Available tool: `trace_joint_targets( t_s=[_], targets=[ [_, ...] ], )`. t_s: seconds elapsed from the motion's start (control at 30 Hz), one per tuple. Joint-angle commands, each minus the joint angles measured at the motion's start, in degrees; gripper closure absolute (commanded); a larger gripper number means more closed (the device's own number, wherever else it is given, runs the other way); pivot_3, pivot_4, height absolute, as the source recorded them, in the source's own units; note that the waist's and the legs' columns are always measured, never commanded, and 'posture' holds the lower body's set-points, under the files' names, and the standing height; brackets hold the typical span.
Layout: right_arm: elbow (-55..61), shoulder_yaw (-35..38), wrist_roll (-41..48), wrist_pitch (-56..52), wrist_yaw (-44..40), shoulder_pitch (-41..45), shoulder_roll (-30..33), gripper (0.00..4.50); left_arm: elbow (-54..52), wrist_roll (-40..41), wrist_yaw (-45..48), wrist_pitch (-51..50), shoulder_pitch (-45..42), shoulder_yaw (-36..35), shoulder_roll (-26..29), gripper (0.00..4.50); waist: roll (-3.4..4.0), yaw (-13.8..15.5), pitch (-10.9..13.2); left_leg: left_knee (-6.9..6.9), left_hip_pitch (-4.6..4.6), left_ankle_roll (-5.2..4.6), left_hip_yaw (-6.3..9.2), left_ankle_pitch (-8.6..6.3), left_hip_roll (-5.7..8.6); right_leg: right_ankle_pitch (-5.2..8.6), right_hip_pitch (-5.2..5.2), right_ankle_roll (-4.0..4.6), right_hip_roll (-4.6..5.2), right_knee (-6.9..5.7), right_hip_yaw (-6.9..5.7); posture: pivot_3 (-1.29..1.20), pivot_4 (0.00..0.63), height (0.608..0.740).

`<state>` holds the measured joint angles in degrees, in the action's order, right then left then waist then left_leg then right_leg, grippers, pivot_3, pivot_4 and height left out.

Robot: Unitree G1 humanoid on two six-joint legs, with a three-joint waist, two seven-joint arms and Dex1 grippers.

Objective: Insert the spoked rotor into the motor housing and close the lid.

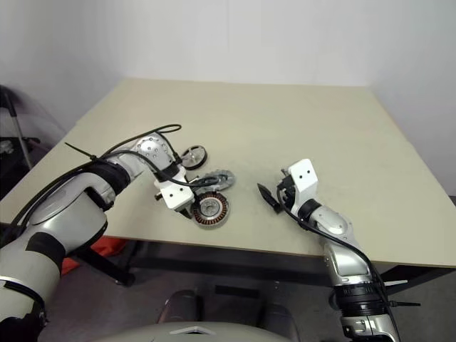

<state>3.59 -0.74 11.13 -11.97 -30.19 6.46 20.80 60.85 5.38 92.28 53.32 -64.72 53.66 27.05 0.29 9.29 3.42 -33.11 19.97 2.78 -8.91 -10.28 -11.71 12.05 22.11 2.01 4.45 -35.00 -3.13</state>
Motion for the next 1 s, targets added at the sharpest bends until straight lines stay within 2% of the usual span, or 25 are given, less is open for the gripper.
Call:
trace_joint_targets(
  t_s=[0.03,0.57,0.67,1.0],
  targets=[
    [2.12,0.48,0.25,0.59,-0.07,1.55,0.08,0.06,-0.48,0.59,0.22,-0.05,-0.41,-0.1,0.19,4.0,-0.02,0.05,0.01,0.0,0.01,0.01,0.0,0.01,0.0,0.0,-0.01,0.0,0.01,0.0,0.0,0.0,0.0,0.74],
    [1.17,0.45,-0.01,0.89,0.04,2.33,-0.16,0.06,0.59,-0.75,0.22,0.35,-0.88,-0.16,0.49,4.0,-0.01,0.01,0.0,0.0,-0.01,0.04,0.0,0.03,0.0,0.0,0.0,-0.01,0.02,-0.1,0.0,0.0,0.0,0.74],
    [0.98,0.58,-0.06,0.96,0.11,2.45,-0.11,0.06,0.72,-0.66,0.22,0.1,-1.09,0.21,0.55,4.49,-0.01,0.03,0.01,-0.01,-0.01,0.04,0.0,0.03,0.0,-0.01,0.0,-0.01,0.02,-0.1,0.0,0.0,0.0,0.74],
    [0.02,0.48,-0.48,1.39,0.14,3.15,-0.43,0.06,1.67,-1.33,0.22,0.24,-2.05,-1.32,-0.02,4.49,-0.04,-0.08,0.02,-0.01,0.01,0.04,0.0,0.03,0.0,-0.01,0.03,-0.01,0.02,-0.11,0.0,0.0,0.0,0.74]
  ],
)
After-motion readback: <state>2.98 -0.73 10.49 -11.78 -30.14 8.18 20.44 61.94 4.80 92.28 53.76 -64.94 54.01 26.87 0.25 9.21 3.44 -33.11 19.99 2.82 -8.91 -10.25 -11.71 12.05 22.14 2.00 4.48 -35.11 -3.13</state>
